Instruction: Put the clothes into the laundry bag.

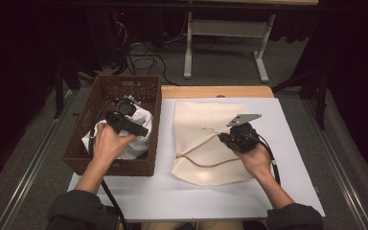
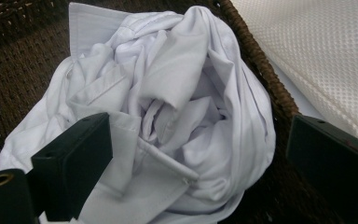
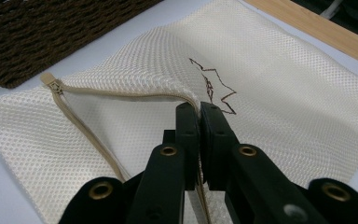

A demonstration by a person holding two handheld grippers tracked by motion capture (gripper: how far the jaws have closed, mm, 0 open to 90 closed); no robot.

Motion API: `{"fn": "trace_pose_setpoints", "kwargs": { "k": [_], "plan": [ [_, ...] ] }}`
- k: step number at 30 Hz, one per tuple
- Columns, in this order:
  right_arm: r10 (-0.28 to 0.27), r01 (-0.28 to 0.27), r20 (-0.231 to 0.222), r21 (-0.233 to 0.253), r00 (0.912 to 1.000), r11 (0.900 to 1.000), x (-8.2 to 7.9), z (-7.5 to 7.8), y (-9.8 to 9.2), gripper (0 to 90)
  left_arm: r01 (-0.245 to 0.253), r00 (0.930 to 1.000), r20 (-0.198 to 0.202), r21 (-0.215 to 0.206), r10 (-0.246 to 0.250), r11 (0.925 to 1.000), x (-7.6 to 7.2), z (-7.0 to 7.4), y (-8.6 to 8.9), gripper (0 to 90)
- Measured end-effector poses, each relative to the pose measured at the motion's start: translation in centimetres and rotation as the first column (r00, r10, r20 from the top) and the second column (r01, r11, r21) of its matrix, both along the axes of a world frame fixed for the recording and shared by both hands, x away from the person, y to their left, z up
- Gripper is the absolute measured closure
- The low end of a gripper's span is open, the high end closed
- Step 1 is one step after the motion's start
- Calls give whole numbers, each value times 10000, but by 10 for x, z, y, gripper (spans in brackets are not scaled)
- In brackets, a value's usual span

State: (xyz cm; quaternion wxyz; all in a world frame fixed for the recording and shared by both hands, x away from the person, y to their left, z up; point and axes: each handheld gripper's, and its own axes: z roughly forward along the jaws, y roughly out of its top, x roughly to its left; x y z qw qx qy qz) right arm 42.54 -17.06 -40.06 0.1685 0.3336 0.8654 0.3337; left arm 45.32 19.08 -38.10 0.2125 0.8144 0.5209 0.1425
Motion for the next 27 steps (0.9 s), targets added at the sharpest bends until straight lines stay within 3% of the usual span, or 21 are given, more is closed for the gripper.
{"fn": "trace_pose_setpoints", "kwargs": {
  "k": [2,6,10,11,12,16,22,27],
  "plan": [
    [-8,7,-53,-14,10000,10000,0,0,0,876,-49,10000,-37,18,49,10000,3,-2,-1,64],
    [38,-38,-116,-21,9999,10000,2,-2,1,875,-119,9994,-325,543,137,9985,11,-11,-2,97],
    [16,-15,-156,12,9999,10000,1,-2,-1,875,-447,9981,-395,565,470,9974,11,-12,5,123],
    [5,-5,-123,22,9999,10000,2,-3,-1,875,-795,9958,-410,663,823,9946,12,-13,13,119],
    [5,-5,-123,22,9999,10000,2,-3,-1,875,-795,9958,-410,663,823,9946,12,-13,13,110],
    [-19,19,-194,-10,9998,10000,2,-3,-3,875,-1718,9813,-794,479,1752,9840,17,-24,37,39],
    [2,-2,-161,10,9999,10000,2,-5,-2,875,-2016,9760,-714,591,2055,9777,18,-31,47,1],
    [-37,37,-183,23,9998,10000,1,-5,-3,875,-2086,9709,-1098,493,2129,9768,22,-43,51,0]
  ]
}}
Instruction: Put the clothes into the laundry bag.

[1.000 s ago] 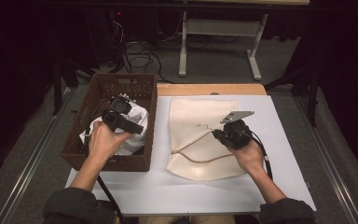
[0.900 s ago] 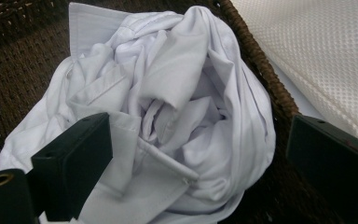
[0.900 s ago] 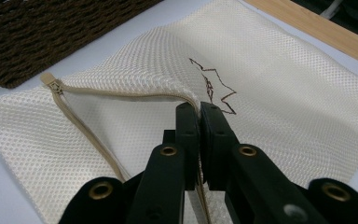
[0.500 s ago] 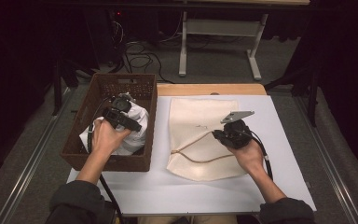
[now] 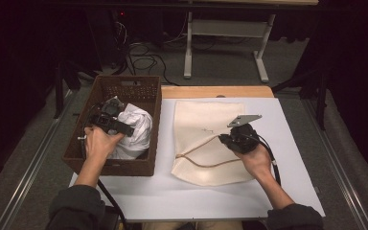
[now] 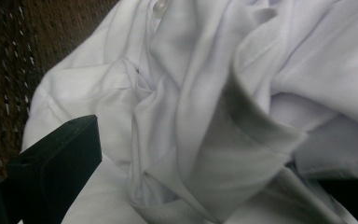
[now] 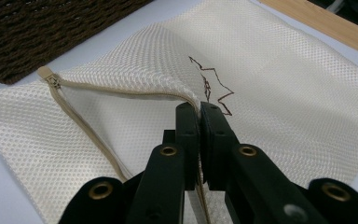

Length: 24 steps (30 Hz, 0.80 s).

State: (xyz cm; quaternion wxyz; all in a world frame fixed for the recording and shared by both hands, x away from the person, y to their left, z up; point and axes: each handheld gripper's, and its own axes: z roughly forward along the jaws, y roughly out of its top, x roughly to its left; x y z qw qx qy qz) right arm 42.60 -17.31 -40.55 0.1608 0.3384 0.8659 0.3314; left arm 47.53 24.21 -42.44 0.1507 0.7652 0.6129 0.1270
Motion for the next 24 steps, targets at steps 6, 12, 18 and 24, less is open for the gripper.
{"fn": "trace_pose_setpoints", "kwargs": {
  "k": [6,12,18,24],
  "plan": [
    [28,-28,1,-18,10000,10000,0,-1,0,875,-191,9990,-427,-935,152,9954,5,-19,6,0],
    [66,-66,3,-7,10000,10000,0,-2,1,874,80,9989,-449,-1123,-131,9936,8,-30,1,0],
    [111,-111,23,-29,9999,9999,0,-2,1,874,204,9991,-326,-1662,-261,9859,5,-26,4,26],
    [-4,4,40,-34,10000,10000,0,1,-3,873,442,9968,724,-1289,-351,9907,-8,1,-6,96]
  ]
}}
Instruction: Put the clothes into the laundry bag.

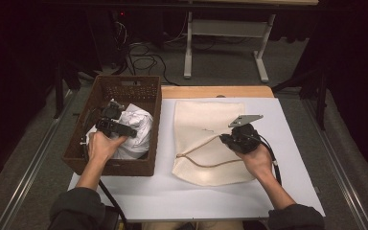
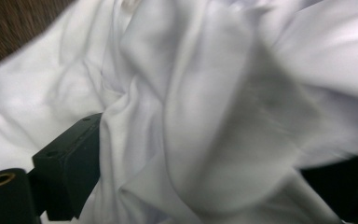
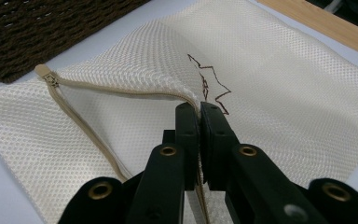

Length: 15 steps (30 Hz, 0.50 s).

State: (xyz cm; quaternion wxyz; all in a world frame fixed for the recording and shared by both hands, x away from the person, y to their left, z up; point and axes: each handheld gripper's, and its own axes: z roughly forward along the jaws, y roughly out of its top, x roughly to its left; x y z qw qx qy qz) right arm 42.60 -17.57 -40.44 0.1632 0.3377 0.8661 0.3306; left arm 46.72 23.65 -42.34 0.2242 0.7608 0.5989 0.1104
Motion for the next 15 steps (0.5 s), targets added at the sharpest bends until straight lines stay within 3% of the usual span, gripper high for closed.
{"fn": "trace_pose_setpoints", "kwargs": {
  "k": [1,3,5,6,7,9,13,14,15],
  "plan": [
    [0,0,0,0,10000,10000,0,0,0,873,0,10000,0,0,0,10000,0,0,0,103],
    [7,-7,-22,14,10000,10000,-2,0,2,873,204,9990,397,570,-227,9982,-1,10,-10,135],
    [53,-53,27,-20,10000,10000,-2,0,2,873,266,9979,569,703,-307,9972,-1,12,-13,151],
    [51,-51,4,-37,10000,10000,-3,-1,3,873,390,9956,824,709,-448,9967,-2,16,-16,197],
    [51,-51,4,-37,10000,10000,-3,-1,3,873,390,9956,824,709,-448,9967,-2,16,-16,226],
    [44,-44,3,-33,10000,10000,-1,0,1,873,555,9914,1165,426,-601,9976,-5,23,-16,267],
    [-15,15,-47,-35,10000,10000,0,-1,0,873,725,9865,1450,345,-767,9968,-9,26,-15,357],
    [-25,25,-63,-17,10000,10000,-1,-1,1,873,976,9816,1623,241,-1002,9949,-11,27,-14,425],
    [47,-47,-13,-44,10000,10000,-1,-1,1,873,976,9816,1623,241,-1002,9949,-11,27,-14,512]
  ]
}}
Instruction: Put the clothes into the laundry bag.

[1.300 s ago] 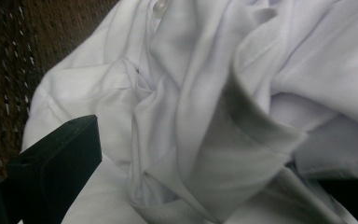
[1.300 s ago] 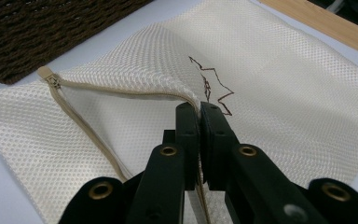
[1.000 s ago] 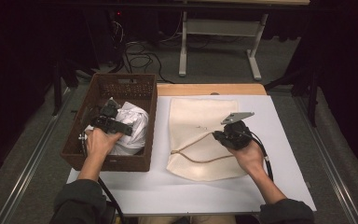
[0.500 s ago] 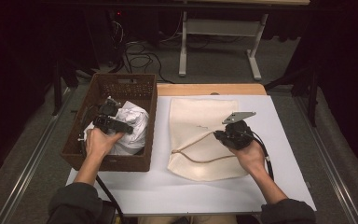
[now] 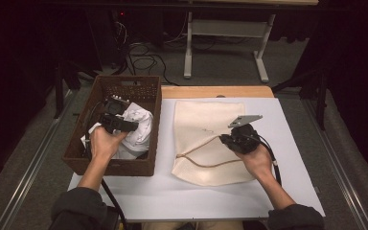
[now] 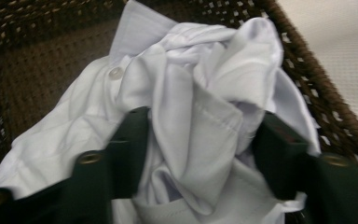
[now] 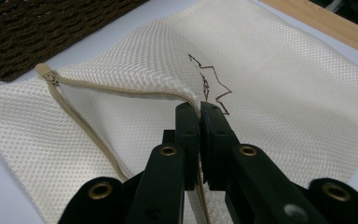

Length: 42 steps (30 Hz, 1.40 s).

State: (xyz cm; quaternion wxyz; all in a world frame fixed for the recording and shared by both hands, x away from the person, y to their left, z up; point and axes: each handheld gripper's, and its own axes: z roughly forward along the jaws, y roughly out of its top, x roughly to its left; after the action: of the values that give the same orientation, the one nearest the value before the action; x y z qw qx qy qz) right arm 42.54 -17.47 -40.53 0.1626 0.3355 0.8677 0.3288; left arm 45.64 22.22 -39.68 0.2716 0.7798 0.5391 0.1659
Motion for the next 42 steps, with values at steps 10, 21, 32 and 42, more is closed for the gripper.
{"fn": "trace_pose_setpoints", "kwargs": {
  "k": [10,21,32,42],
  "plan": [
    [10,-10,-24,29,10000,10000,0,-1,3,874,1663,9752,-1550,440,-1577,9851,3,-17,-18,835],
    [29,-29,-7,-26,10000,10000,-2,0,1,873,1470,9798,-1211,-1026,-1590,9838,-5,-7,-10,582],
    [32,-32,-26,-84,10000,10000,-2,0,2,873,-598,9952,-791,-308,572,9977,2,4,8,322],
    [87,-87,-42,-94,10000,9999,-1,-2,3,872,-630,9810,-1888,-908,449,9939,18,-25,11,95]
  ]
}}
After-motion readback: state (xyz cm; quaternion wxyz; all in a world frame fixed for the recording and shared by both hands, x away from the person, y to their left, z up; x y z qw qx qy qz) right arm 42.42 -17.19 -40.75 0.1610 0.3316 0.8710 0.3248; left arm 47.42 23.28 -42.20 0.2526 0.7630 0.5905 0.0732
